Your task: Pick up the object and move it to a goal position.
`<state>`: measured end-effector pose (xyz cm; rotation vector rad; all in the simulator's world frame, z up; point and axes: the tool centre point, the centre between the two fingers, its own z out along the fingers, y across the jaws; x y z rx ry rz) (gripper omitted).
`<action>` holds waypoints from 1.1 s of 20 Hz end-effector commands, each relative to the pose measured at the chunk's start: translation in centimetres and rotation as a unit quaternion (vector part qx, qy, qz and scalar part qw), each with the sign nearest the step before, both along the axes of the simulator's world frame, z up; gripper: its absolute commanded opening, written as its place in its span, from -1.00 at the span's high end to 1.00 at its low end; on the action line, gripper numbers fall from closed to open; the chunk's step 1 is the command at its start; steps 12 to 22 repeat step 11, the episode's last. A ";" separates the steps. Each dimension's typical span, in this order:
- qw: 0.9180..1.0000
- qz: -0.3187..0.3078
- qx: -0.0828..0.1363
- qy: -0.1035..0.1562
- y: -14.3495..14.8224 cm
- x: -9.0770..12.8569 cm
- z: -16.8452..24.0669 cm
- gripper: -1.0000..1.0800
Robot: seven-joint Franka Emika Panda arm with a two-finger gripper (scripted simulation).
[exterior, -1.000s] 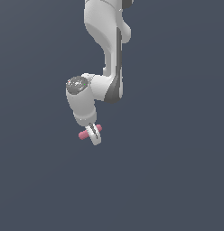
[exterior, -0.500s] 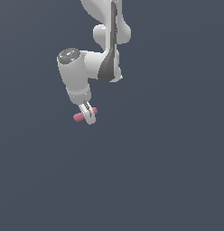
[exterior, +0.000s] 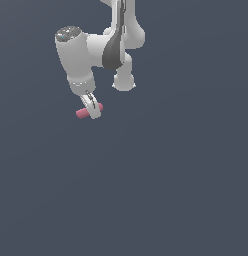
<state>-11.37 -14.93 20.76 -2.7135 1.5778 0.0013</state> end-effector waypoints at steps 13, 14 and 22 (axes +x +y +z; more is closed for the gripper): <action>1.000 0.000 -0.001 0.000 -0.9 -2.1 2.4 1.00; 1.000 0.000 -0.001 0.000 -0.9 -2.1 2.4 1.00; 1.000 0.000 -0.001 0.000 -0.9 -2.1 2.4 1.00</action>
